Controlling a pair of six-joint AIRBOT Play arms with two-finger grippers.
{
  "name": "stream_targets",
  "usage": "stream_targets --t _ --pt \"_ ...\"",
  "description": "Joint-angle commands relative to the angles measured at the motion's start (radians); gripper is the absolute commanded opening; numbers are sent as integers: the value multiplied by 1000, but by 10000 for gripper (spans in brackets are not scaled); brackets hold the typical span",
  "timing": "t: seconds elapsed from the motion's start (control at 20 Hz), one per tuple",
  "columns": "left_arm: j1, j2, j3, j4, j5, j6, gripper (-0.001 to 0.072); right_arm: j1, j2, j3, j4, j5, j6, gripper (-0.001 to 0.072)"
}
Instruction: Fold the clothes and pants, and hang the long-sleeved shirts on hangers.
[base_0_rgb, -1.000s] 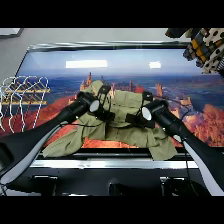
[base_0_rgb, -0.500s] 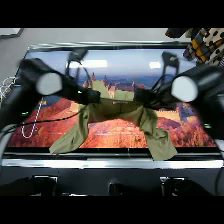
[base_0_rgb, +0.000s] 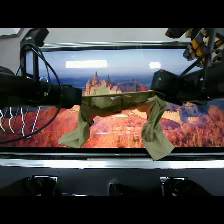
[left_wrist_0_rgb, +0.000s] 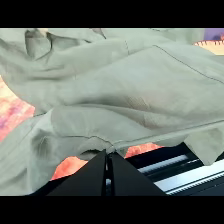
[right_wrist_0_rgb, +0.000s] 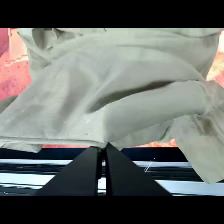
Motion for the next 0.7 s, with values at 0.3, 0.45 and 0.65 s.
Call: stream_targets --t 0.3,0.45,0.65 --pt "18 -209 0 142 71 -85 31 0 -108 -208 -103 -108 -105 37" --pt "33 -314 0 130 113 -85 31 0 -108 -383 -126 -262 -56 37" --pt "37 -417 0 86 149 -85 31 1 -108 -505 -117 -373 23 37"
